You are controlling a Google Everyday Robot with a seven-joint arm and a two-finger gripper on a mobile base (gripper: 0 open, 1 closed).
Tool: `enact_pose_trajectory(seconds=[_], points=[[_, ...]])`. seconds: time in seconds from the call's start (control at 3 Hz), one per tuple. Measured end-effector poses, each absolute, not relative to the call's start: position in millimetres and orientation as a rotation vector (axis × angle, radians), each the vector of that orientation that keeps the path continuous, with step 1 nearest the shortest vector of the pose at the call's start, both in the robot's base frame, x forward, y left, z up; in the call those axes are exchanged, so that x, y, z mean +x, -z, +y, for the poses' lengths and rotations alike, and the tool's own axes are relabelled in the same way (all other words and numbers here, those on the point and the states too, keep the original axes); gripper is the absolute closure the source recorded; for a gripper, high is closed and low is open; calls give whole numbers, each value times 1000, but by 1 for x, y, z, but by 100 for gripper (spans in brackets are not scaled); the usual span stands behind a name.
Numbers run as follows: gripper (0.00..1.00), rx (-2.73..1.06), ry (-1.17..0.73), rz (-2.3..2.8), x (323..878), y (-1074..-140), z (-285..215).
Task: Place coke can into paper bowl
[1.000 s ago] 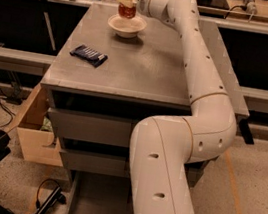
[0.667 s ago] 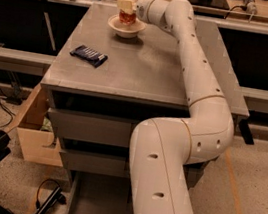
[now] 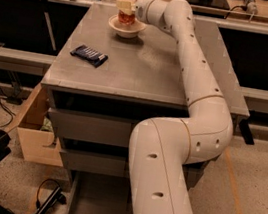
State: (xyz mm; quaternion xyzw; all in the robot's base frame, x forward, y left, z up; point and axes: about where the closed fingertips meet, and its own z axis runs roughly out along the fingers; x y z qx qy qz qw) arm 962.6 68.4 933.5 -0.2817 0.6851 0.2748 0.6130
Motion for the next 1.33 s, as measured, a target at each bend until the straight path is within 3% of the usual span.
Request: enact_pose_trajectory(seconds=[0.33, 0.67, 1.33], points=[[28, -653, -638, 1582, 963, -931, 73], [4, -656, -641, 1583, 963, -929, 76], [0, -657, -643, 1584, 963, -928, 78]])
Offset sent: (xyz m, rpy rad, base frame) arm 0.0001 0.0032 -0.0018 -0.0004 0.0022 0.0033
